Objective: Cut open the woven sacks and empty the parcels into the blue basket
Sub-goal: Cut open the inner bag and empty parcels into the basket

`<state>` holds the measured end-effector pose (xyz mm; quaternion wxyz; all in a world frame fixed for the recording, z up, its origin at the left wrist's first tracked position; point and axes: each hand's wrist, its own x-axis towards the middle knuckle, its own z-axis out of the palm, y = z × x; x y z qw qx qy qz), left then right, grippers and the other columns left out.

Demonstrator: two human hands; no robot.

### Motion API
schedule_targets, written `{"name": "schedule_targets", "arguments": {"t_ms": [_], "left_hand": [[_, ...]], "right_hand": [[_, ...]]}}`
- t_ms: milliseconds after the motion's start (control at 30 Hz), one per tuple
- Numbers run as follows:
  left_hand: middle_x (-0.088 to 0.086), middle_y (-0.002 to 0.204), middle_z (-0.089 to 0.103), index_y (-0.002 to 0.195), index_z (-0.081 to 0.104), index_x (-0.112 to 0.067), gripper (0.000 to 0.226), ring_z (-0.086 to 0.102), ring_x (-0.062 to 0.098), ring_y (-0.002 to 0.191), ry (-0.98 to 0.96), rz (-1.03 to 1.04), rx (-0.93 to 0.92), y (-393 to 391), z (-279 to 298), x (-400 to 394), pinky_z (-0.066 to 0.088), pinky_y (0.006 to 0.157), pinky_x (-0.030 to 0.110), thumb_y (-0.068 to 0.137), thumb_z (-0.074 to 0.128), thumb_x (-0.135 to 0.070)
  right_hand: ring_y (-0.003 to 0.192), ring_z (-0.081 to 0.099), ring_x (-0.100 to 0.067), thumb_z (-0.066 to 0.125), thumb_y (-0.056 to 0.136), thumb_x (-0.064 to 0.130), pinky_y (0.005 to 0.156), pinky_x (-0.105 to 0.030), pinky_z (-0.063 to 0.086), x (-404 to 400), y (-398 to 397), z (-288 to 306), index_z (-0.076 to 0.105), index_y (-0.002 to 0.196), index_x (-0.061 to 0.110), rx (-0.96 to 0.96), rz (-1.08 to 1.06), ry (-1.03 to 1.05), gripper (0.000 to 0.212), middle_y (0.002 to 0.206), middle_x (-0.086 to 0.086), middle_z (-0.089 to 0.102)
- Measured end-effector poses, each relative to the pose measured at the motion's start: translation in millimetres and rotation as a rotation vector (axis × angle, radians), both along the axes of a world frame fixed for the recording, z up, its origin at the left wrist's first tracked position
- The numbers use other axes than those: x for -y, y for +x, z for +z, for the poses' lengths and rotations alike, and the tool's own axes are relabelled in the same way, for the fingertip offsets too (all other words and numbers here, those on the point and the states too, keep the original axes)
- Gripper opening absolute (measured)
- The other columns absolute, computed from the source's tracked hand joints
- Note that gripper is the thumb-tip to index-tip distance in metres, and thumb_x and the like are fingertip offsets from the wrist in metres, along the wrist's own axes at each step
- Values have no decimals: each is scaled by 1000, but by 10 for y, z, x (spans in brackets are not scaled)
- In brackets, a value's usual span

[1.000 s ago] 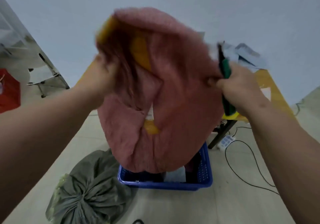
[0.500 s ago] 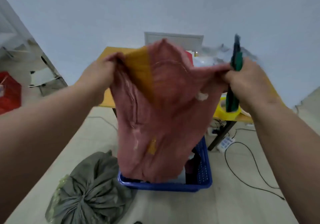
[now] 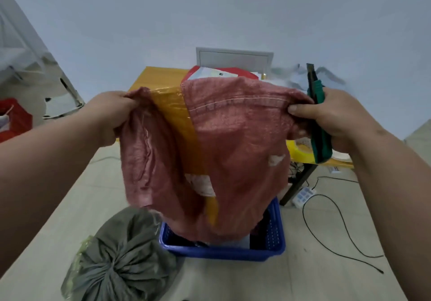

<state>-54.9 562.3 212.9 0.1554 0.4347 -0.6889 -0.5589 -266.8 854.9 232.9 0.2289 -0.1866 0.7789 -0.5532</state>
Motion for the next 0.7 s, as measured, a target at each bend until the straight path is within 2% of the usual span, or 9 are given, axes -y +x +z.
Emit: {"name": "schedule_targets", "arguments": {"t_ms": [67,167,233,333,400,467,533,600,700], "left_hand": [[17,100,70,97,67,-19,20,69,22,72,48,-48,14,30,47,-60,57,79,43,97,49,-11],[17,95,70,106,65,-17,22,66,27,76,56,-116,118,66,44,-122,53,83,42,97,46,-10],[16,93,73,106,69,-19,24,69,29,81,114,-159,183,108,51,-204,53,88,49,97,47,-14],[19,103,73,112,70,-16,31,68,36,97,228,-152,286,199,62,-274,49,94,59,92,59,-37],[19,104,72,111,69,-12,52,69,33,97,300,-109,273,207,44,-319,50,95,55,83,64,-55],[17,93,73,107,68,-11,55,70,29,84,330,-57,200,132,40,-443,53,90,50,82,62,-59],[13,71,72,94,66,-7,48,69,24,63,356,-21,115,1,-1,-602,59,74,43,89,58,-54],[9,61,71,84,65,-9,48,67,19,51,432,-22,70,-131,-41,-796,58,57,32,93,51,-54],[14,95,73,101,68,-7,59,73,24,76,603,-22,-53,-274,-74,-994,61,66,38,94,44,-60]], "right_hand": [[46,58,-22,70,88,14,38,-26,47,-3,39,19,56,95,11,1,17,70,16,72,-15,64],[45,59,-20,64,93,32,43,-27,50,23,117,-4,57,100,15,-5,20,245,20,77,-13,62],[61,64,-26,57,95,41,57,-33,54,33,147,-20,59,103,16,-218,68,499,27,83,-12,62],[84,54,-27,51,96,48,68,-32,40,33,197,17,60,103,14,-587,155,788,35,94,-9,60],[76,54,-24,55,95,45,62,-31,38,32,300,78,61,95,14,-488,175,695,32,87,-8,60],[56,53,-20,62,93,36,52,-28,39,84,481,84,61,83,14,-167,151,372,24,67,-7,56],[45,46,-16,63,92,30,45,-26,37,200,680,-26,57,77,15,33,158,157,22,56,-5,49],[43,47,-14,63,92,31,44,-25,39,324,880,-187,56,77,17,47,181,87,23,53,-1,49],[57,63,-22,71,80,52,54,-35,51,446,1104,-350,62,84,17,52,266,65,37,65,-1,65]]}}
